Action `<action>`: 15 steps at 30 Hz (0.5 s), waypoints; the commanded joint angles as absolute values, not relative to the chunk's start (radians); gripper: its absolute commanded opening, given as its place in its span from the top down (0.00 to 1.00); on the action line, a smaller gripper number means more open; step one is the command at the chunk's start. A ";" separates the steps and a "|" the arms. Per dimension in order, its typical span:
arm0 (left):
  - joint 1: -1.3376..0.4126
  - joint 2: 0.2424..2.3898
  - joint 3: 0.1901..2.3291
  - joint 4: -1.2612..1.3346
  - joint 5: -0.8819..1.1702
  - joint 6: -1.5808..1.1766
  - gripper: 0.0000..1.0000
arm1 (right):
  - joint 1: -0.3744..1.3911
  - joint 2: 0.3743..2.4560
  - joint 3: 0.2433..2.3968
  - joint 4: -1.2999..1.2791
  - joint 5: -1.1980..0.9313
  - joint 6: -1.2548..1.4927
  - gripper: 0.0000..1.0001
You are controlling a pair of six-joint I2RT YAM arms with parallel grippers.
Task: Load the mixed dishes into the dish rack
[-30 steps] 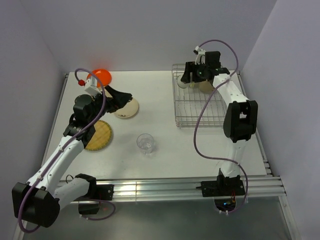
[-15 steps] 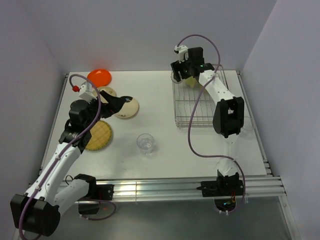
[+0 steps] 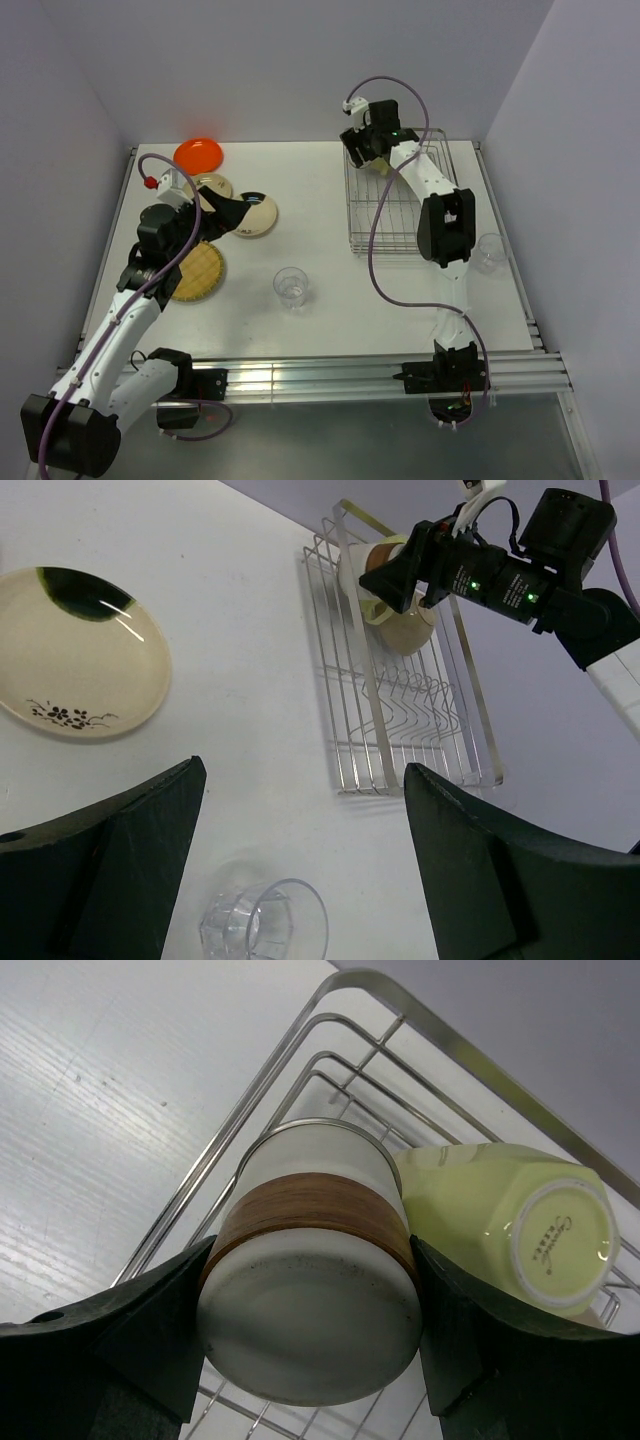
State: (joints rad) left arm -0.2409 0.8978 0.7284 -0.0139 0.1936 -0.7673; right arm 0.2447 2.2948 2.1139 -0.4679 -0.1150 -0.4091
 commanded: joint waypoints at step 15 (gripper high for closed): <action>-0.235 0.903 0.727 0.003 0.213 -0.762 0.13 | 0.255 2.370 2.197 -0.430 -0.046 -0.497 0.79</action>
